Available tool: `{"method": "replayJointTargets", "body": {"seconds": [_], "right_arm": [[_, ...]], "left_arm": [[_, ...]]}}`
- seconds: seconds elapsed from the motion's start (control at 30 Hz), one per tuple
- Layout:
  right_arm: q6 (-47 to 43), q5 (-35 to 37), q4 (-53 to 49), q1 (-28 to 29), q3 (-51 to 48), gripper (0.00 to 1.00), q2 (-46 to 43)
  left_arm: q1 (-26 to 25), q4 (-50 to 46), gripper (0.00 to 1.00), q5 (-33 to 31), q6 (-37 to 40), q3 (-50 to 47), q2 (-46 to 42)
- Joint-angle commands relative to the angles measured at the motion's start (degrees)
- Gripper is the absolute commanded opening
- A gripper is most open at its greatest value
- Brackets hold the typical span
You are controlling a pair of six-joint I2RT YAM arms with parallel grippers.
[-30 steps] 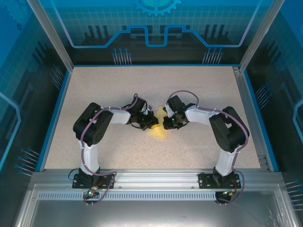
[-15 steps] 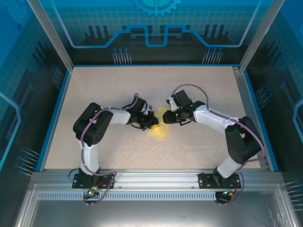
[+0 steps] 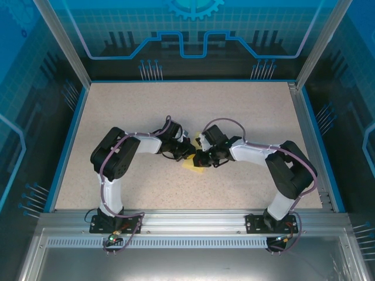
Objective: Fold a paper plane with a square sheet of paper (pick it up from the middle)
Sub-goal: Third fold the triangle at the center of the table.
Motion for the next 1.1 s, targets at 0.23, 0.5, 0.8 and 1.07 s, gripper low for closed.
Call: {"method": "replayJointTargets", "body": {"seconds": [0.23, 0.5, 0.8, 1.07], "right_arm": [[1.36, -0.41, 1.65, -1.46, -1.18, 0.03, 3.13], [1.00, -1.95, 3.10, -3.29, -4.46, 0.04, 3.95], [-0.11, -3.66, 2.69, -3.44, -4.17, 0.06, 3.98], [1.79, -6.10, 2.93, -3.90, -3.55, 0.07, 0.78]], "left_arm": [[-0.56, -3.72, 0.00, -1.99, 1.45, -0.17, 1.46], [-0.55, -3.94, 0.00, -2.24, 1.50, -0.23, 1.55], [-0.56, -4.28, 0.00, -2.34, 1.57, -0.19, 1.88], [-0.52, -4.24, 0.00, -2.34, 1.54, -0.29, 1.81]]}}
